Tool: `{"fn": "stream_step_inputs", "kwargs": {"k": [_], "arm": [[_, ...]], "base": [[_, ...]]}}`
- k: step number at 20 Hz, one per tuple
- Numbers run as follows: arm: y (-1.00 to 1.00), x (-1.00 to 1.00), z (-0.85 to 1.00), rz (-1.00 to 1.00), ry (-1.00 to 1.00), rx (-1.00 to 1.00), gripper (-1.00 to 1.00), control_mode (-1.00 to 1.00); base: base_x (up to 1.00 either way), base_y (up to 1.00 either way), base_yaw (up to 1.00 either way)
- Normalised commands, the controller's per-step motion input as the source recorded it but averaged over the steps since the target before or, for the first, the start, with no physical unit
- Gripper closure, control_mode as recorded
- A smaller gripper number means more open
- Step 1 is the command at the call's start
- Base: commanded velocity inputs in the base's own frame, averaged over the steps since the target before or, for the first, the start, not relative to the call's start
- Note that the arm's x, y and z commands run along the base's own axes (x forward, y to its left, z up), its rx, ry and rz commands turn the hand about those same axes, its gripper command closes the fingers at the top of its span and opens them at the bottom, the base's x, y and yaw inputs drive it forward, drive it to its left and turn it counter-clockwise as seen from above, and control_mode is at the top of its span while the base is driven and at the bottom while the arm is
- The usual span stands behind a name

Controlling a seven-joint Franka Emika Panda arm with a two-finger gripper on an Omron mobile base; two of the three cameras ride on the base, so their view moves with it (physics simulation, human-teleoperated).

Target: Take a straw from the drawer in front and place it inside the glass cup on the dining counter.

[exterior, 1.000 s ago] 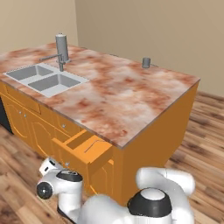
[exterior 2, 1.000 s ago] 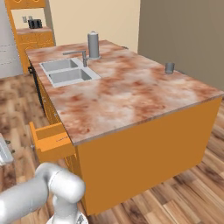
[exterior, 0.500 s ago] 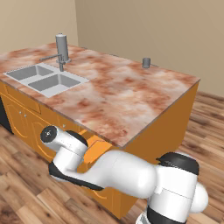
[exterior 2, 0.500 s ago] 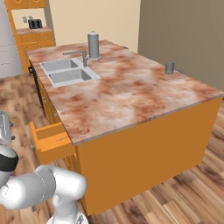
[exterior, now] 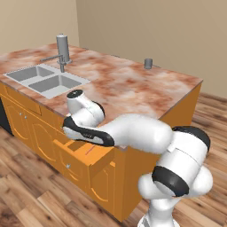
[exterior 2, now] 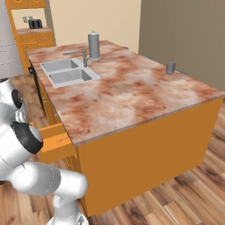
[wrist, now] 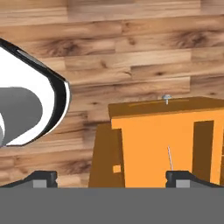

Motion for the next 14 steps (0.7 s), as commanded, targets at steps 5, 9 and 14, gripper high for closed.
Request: {"fn": "stream_step_inputs", "kwargs": {"k": [5, 9, 14], "arm": [[-0.02, 0.47, -0.3, 0.25, 0.22, 0.0, -1.0, -1.0], [0.0, 0.0, -0.54, 0.37, 0.1, 0.0, -1.0, -1.0], [-0.06, 0.28, -0.41, 0.31, 0.04, 0.0, -1.0, -1.0]], "base": [[0.0, 0.0, 0.0], [0.0, 0.0, 0.0], [0.0, 0.0, 0.0]]}}
